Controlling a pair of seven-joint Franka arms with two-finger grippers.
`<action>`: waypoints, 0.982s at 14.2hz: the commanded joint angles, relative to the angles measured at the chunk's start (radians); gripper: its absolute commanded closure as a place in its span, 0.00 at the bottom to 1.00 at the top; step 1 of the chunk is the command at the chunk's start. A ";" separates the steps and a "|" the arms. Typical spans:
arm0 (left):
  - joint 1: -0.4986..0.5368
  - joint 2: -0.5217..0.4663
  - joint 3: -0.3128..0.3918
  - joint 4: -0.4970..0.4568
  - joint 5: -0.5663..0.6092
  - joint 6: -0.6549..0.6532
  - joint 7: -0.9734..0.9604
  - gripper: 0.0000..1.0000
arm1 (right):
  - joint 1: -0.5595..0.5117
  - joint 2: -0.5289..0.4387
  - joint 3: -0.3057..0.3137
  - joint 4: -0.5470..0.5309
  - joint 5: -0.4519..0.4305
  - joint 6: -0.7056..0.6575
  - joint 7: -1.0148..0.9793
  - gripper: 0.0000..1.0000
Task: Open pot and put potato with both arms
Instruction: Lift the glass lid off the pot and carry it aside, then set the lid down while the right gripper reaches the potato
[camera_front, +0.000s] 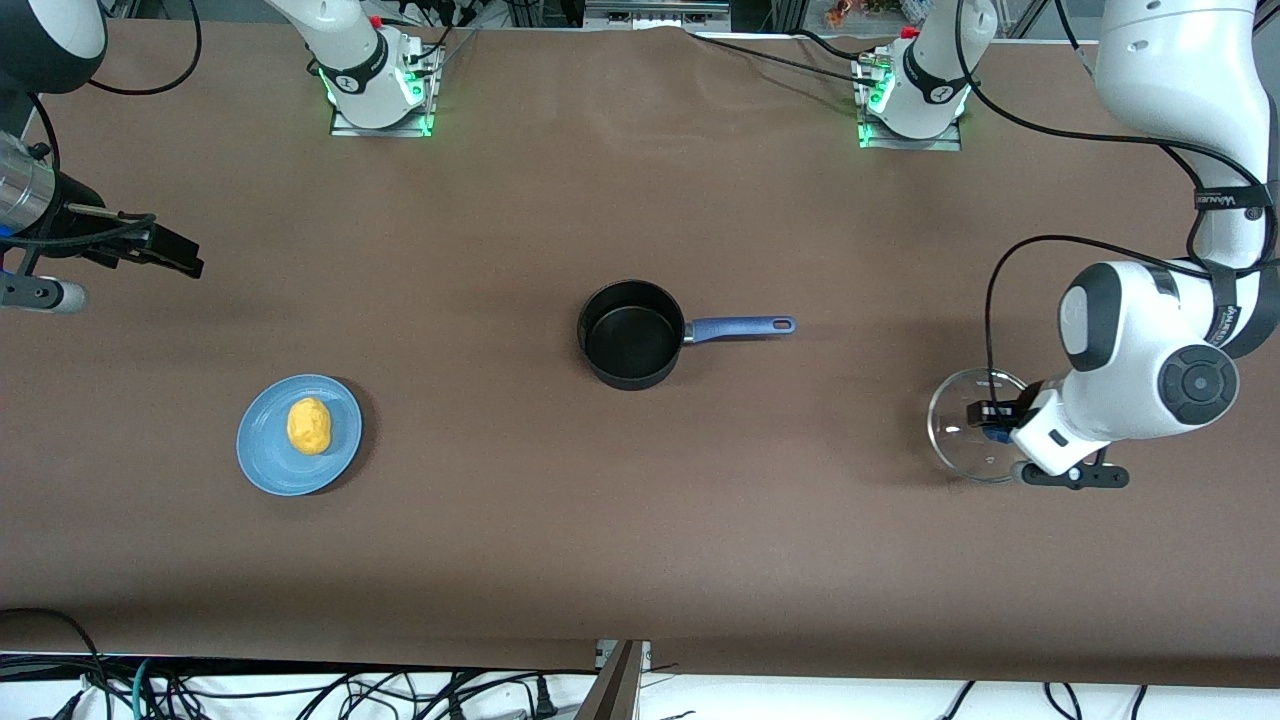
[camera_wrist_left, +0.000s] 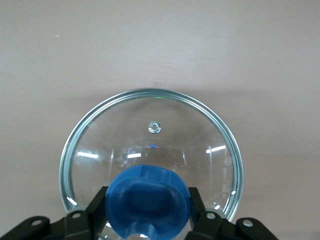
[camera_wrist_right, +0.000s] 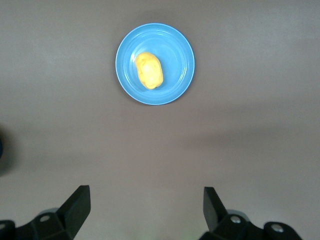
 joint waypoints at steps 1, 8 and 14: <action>0.020 -0.089 0.012 -0.224 -0.056 0.167 0.060 0.35 | -0.006 -0.022 0.006 -0.020 -0.003 -0.011 0.014 0.00; 0.037 -0.087 0.049 -0.438 -0.201 0.454 0.042 0.36 | -0.006 0.093 0.003 -0.026 -0.018 0.041 0.001 0.00; 0.037 -0.119 0.063 -0.264 -0.212 0.126 0.014 0.00 | -0.007 0.242 0.002 -0.045 -0.018 0.291 -0.011 0.00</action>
